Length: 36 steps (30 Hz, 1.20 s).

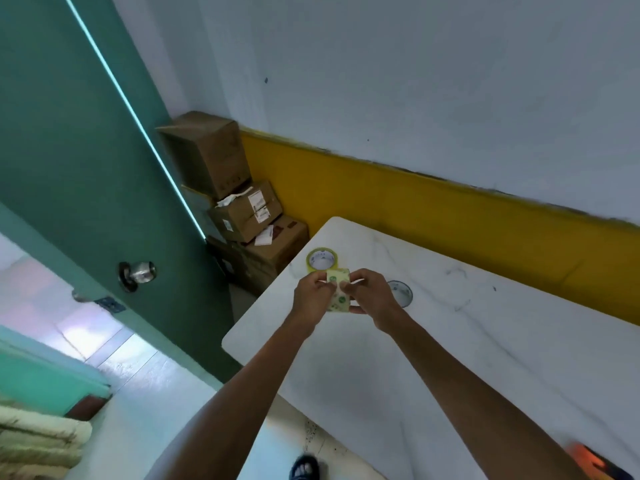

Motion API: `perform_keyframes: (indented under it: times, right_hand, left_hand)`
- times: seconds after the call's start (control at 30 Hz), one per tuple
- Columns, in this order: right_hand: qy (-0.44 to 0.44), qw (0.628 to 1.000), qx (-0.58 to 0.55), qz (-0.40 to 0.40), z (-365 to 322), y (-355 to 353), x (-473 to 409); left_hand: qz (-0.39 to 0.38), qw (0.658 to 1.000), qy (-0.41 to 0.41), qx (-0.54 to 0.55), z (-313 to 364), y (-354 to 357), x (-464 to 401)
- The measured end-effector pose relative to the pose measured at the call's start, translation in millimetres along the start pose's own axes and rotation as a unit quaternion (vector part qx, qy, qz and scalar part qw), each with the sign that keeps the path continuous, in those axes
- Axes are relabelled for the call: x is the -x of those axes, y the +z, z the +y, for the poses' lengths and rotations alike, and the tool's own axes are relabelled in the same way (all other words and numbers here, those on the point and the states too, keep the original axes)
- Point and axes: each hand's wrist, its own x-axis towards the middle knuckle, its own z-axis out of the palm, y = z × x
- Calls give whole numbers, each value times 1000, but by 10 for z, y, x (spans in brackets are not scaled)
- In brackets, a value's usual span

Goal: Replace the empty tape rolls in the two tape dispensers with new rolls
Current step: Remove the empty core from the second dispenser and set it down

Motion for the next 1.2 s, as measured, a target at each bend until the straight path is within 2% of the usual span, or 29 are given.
perform_keyframes:
  times: [0.17, 0.57, 0.67, 0.73, 0.9, 0.97, 1.1, 1.2]
  right_hand:
    - [24, 999, -18, 34, -2, 4, -433]
    - [121, 972, -65, 190, -9, 220, -1140]
    - [160, 961, -50, 219, 110, 263, -1255]
    - [180, 957, -40, 225, 186, 266, -1293]
    - [217, 943, -54, 247, 317, 229, -1316]
    - [222, 939, -77, 253, 369, 199, -1303]
    - [225, 937, -76, 254, 576, 118, -1279]
    - [236, 934, -74, 259, 696, 62, -1229]
  left_hand:
    - [-55, 998, -14, -8, 10, 79, -583]
    - [-213, 975, -42, -46, -169, 263, -1864]
    - [-236, 969, -22, -69, -279, 301, -2020]
    - [-244, 963, 28, -110, -336, 317, -2084]
    - [-256, 904, 213, -268, -552, 423, -2272]
    - [-253, 880, 248, -317, -627, 501, -2322]
    - [-247, 809, 335, -415, -737, 624, -2354]
    - [-253, 771, 354, -466, -805, 667, -2375]
